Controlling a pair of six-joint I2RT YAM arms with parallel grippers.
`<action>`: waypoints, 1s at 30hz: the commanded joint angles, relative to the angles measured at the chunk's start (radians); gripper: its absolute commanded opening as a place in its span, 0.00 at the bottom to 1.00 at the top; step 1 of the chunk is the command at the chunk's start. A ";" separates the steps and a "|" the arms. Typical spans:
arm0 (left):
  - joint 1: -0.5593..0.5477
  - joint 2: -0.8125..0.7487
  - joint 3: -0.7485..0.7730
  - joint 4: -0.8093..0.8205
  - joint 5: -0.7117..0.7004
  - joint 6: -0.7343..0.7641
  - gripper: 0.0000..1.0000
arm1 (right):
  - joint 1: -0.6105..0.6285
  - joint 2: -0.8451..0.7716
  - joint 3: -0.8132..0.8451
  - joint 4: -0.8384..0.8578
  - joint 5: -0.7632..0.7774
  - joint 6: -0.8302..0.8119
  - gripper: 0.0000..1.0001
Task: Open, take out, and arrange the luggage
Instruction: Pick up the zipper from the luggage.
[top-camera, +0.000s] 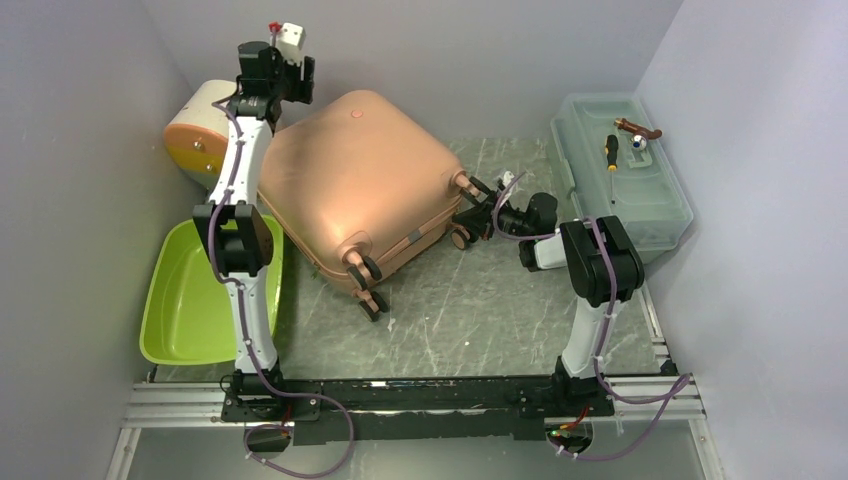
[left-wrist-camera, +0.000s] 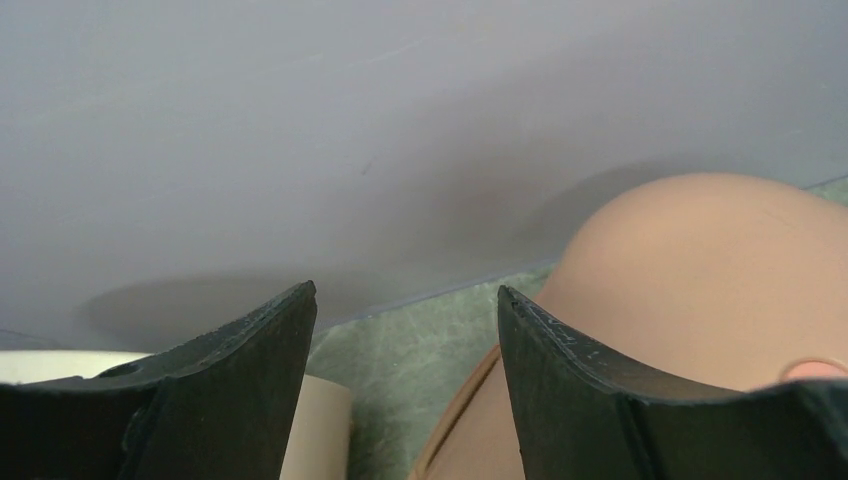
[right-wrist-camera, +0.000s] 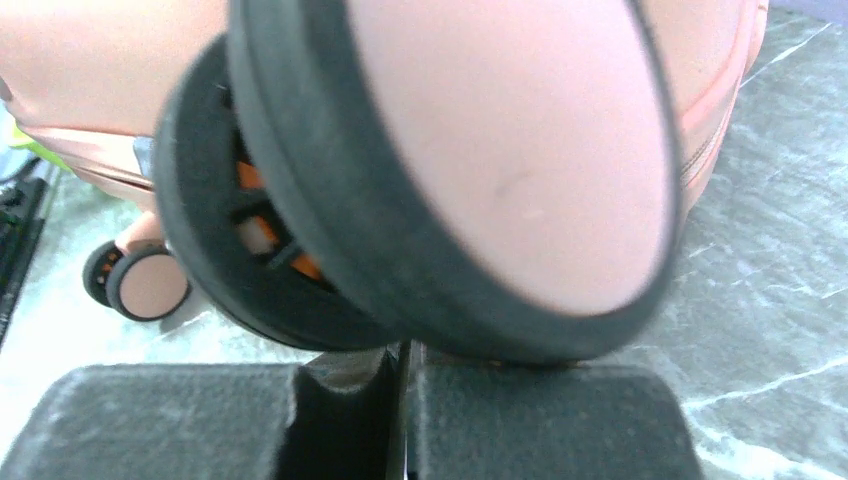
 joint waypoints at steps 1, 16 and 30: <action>0.039 0.013 0.037 0.060 0.005 -0.021 0.71 | -0.016 0.001 0.042 0.249 0.018 0.177 0.00; 0.041 0.020 -0.068 0.059 0.079 -0.005 0.68 | -0.125 0.008 0.213 -0.276 0.212 0.066 0.00; 0.040 0.036 -0.095 0.015 0.117 0.005 0.66 | -0.125 0.039 0.516 -0.817 0.331 -0.188 0.00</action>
